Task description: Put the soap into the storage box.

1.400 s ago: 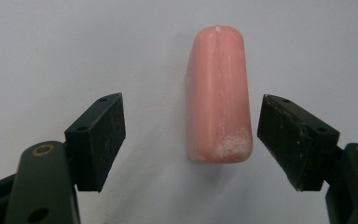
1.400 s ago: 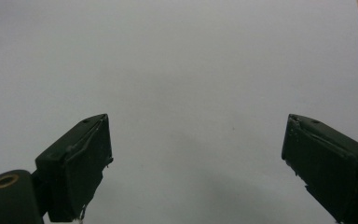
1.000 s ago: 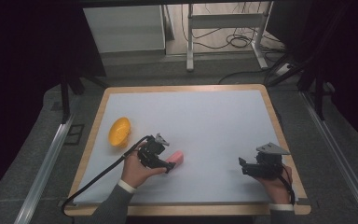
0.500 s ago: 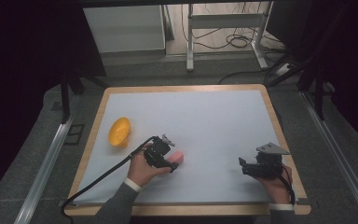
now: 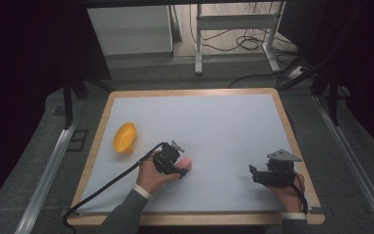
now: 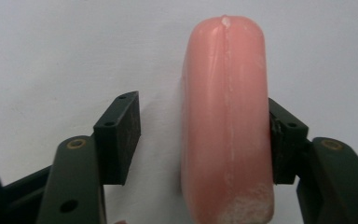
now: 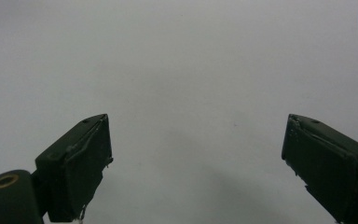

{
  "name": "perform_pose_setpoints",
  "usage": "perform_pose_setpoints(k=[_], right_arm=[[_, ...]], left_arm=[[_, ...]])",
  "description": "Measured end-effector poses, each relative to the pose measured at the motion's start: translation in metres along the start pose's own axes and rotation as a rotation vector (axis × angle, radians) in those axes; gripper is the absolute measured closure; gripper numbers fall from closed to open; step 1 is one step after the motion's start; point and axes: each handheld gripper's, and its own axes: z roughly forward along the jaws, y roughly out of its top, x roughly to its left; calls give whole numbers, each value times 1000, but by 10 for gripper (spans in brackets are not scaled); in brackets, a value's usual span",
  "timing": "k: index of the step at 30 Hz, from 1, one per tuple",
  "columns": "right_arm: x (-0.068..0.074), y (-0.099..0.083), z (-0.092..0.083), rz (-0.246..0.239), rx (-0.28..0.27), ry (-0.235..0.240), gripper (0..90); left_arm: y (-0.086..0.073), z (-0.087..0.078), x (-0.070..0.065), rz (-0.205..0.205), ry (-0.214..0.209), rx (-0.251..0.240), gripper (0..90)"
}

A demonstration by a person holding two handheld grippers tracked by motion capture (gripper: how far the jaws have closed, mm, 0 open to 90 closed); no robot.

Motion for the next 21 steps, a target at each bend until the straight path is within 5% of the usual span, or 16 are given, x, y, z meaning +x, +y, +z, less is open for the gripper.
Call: perform_pose_setpoints(k=[8,21], right_arm=[[0,0,0,0,0,-1,80],[-2,0,-1,3,-7,-3,80]], left_arm=[[0,2,-2,6,-64,1,561],[-2,1,-3,8,-40,-7,600]])
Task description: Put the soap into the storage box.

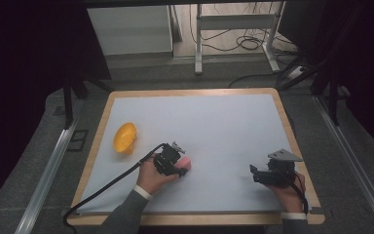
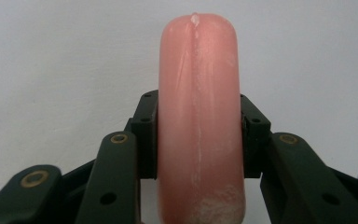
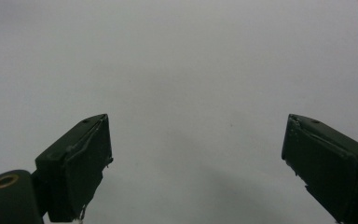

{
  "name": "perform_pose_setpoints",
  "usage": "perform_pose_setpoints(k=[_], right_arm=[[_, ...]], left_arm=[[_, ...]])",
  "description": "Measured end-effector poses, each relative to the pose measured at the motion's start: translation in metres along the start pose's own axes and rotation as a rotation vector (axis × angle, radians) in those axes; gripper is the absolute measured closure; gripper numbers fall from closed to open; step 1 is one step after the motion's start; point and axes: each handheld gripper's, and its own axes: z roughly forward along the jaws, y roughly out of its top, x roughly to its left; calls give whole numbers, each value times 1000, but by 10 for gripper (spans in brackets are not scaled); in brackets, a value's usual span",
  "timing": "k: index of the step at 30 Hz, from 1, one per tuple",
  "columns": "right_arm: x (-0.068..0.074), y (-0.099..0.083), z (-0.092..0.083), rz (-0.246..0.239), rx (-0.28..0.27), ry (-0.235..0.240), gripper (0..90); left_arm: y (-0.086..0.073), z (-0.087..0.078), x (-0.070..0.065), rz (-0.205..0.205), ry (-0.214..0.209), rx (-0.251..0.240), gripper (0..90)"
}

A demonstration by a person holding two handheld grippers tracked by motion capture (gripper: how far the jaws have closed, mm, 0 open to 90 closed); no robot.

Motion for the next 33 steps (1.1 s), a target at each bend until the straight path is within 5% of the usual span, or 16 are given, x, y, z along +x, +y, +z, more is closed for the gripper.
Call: perform_pose_setpoints(k=[25,33], right_arm=[[-2,0,-2,5,-4,-6,80],[-2,0,-2,5,-4,-8,80]], left_arm=[[0,-26,8,-3,36,-56,602],[-4,-35,17,-32,43,-82,602]])
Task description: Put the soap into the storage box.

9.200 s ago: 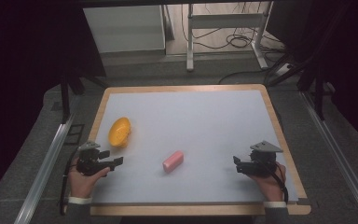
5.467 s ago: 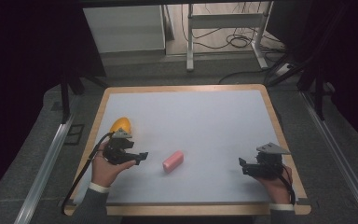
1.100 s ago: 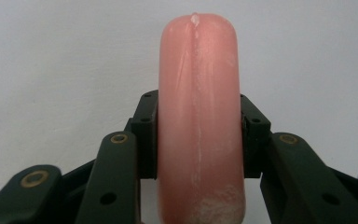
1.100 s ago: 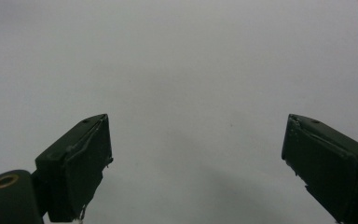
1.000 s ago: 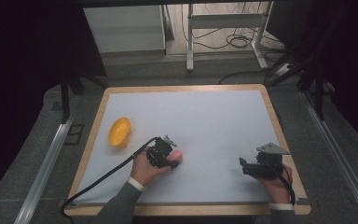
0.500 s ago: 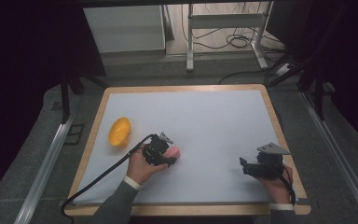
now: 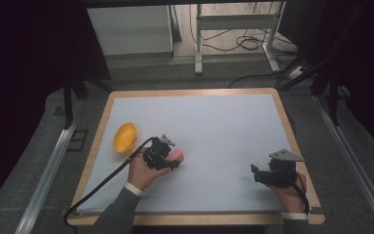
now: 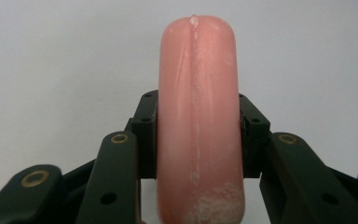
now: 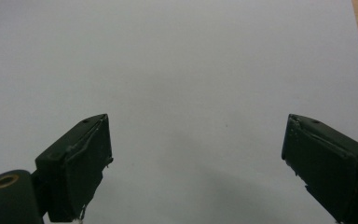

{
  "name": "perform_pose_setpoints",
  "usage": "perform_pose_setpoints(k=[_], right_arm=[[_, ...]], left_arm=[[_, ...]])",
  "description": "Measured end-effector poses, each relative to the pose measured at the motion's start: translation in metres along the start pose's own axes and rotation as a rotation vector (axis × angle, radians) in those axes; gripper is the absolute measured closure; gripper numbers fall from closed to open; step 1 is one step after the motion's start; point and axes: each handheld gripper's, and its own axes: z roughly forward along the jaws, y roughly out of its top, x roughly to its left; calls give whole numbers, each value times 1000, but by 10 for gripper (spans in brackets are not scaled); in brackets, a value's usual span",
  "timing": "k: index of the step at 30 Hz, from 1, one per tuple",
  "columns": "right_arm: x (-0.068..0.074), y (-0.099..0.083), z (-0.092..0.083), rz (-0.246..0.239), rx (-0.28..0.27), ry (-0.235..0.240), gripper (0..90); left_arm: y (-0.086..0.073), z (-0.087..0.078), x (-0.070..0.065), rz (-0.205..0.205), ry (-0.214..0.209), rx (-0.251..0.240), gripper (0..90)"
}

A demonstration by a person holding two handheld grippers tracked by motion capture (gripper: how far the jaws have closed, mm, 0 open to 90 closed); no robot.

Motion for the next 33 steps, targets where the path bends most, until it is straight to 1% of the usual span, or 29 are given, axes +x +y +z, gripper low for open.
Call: perform_pose_setpoints(k=[2,10,33], right_arm=[[0,0,0,0,1,0,80],[0,0,0,0,3,-1,80],[-1,0,0,5,0,-3,80]], left_arm=[[-1,-3,3,-11,5,-7,602],[-1,-10,10,-27,15,-27,602],[-5,-30,27,-53,48,-48,602]])
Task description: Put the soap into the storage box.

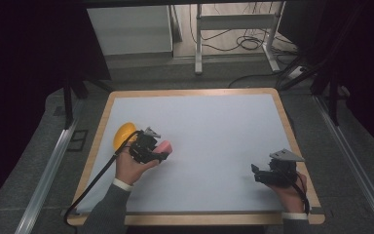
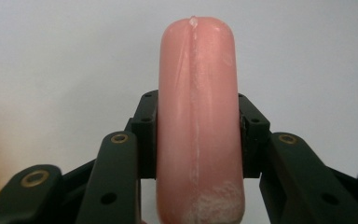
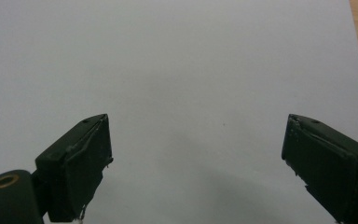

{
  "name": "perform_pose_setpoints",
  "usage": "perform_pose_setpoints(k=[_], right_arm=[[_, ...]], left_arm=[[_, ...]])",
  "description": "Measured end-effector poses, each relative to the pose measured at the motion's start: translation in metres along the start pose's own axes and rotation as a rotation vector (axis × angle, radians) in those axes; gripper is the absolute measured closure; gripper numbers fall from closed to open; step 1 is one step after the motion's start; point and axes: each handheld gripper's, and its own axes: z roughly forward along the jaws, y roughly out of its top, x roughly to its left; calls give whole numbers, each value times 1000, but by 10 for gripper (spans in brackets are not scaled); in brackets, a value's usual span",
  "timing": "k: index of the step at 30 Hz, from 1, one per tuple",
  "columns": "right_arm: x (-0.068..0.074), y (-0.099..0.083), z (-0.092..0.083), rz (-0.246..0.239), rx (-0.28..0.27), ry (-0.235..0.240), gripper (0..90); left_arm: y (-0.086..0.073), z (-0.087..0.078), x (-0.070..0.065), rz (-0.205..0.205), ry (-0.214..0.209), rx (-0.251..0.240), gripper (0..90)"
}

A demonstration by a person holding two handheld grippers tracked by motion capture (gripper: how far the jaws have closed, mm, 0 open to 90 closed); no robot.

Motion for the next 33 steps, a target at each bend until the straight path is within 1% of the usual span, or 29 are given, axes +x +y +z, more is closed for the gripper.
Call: perform_pose_setpoints(k=[20,33], right_arm=[[0,1,-2,2,-8,-1,80],[0,1,-2,3,-7,0,80]], left_arm=[[-2,-15,14,-24,30,-20,603],[-5,-19,22,-43,40,-27,603]])
